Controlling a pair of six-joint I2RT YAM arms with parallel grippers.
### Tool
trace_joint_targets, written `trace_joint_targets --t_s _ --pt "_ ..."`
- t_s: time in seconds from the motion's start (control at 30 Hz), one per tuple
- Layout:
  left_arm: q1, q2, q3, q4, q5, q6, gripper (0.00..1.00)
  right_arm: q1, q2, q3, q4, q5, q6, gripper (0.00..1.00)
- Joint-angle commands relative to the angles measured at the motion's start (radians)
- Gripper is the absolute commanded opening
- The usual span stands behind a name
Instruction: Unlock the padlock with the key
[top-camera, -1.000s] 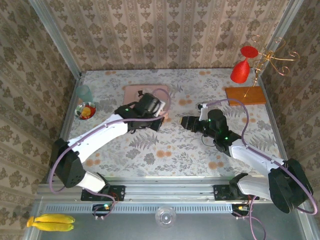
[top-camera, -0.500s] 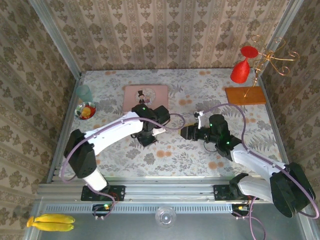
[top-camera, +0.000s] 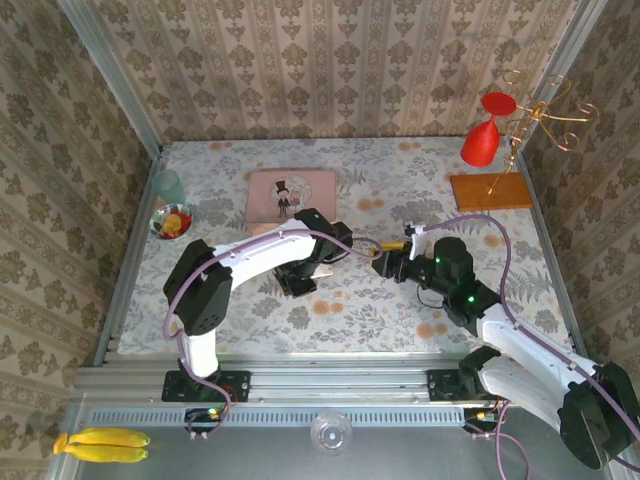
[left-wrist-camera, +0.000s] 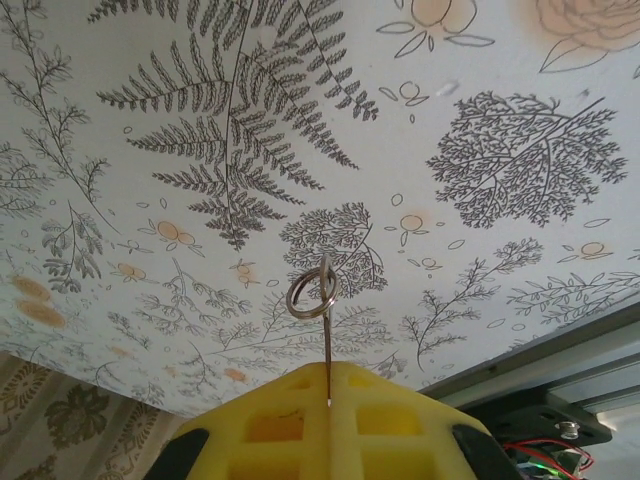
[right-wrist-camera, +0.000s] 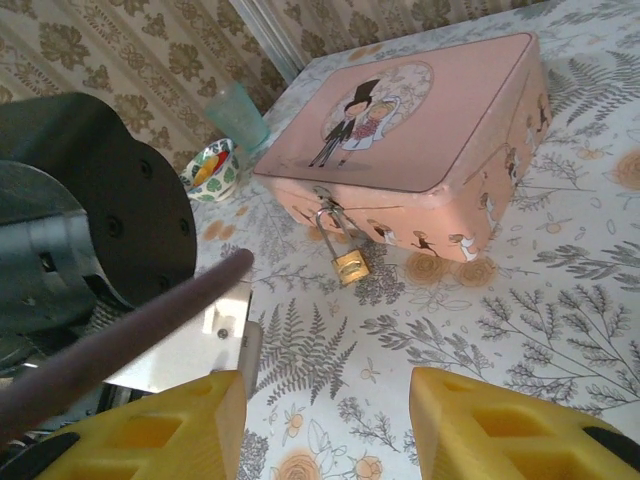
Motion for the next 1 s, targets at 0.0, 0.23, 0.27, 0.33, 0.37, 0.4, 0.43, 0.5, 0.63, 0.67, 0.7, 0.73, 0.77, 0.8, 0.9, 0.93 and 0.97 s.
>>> trace_joint_targets --t_s 0.0,0.23,0.27,0.33,0.37,0.4,0.43,0.5,0.63,0.67,0.7,0.73,0.77,0.8,0.9,0.93,0.97 --pt "-0.002 -0.007 -0.003 -0.022 0.081 -0.012 0.00 0.003 -0.017 -0.022 -0.021 0.039 0.003 0.48" --pt "-0.020 0.118 -0.088 -0.006 0.200 -0.059 0.00 0.003 -0.079 -0.028 -0.044 0.093 0.028 0.48" --pt "-0.024 0.119 -0.090 0.004 0.205 -0.061 0.00 0.003 -0.092 -0.030 -0.048 0.100 0.028 0.48" --pt "-0.029 0.106 -0.088 0.025 0.206 -0.071 0.00 0.002 -0.120 -0.034 -0.060 0.109 0.023 0.48" --pt "-0.030 0.105 -0.084 0.030 0.204 -0.073 0.00 0.001 -0.128 -0.036 -0.065 0.112 0.021 0.48" --pt "-0.029 0.106 -0.080 0.033 0.200 -0.075 0.00 0.001 -0.137 -0.037 -0.071 0.114 0.019 0.48" --pt "-0.029 0.108 -0.074 0.035 0.188 -0.076 0.00 0.001 -0.145 -0.039 -0.075 0.116 0.018 0.48" --pt "-0.029 0.085 -0.067 0.053 0.174 -0.079 0.00 0.001 -0.150 -0.040 -0.082 0.119 0.018 0.48" --pt "-0.017 -0.051 -0.057 0.127 0.187 -0.082 0.00 0.001 -0.149 -0.052 -0.075 0.109 0.033 0.48" --pt "-0.011 -0.087 -0.055 0.145 0.200 -0.077 0.00 0.001 -0.146 -0.061 -0.062 0.103 0.038 0.48" --pt "-0.008 -0.126 -0.052 0.162 0.210 -0.075 0.00 0.001 -0.142 -0.071 -0.040 0.090 0.043 0.47" --pt "-0.001 -0.162 -0.048 0.180 0.224 -0.066 0.00 0.001 -0.132 -0.083 -0.010 0.071 0.049 0.47" --pt "0.003 -0.188 -0.040 0.190 0.240 -0.058 0.00 0.001 -0.120 -0.091 0.017 0.048 0.057 0.47" --pt "0.006 -0.215 -0.032 0.202 0.256 -0.048 0.00 0.001 -0.101 -0.099 0.058 0.019 0.070 0.47" --pt "0.019 -0.269 -0.006 0.226 0.313 -0.030 0.00 0.011 -0.023 -0.123 0.201 -0.057 0.143 0.47" --pt "0.025 -0.282 0.003 0.234 0.335 -0.027 0.00 0.018 0.008 -0.123 0.244 -0.078 0.164 0.47" --pt "0.031 -0.290 0.013 0.238 0.358 -0.024 0.00 0.029 0.036 -0.120 0.279 -0.093 0.185 0.46"
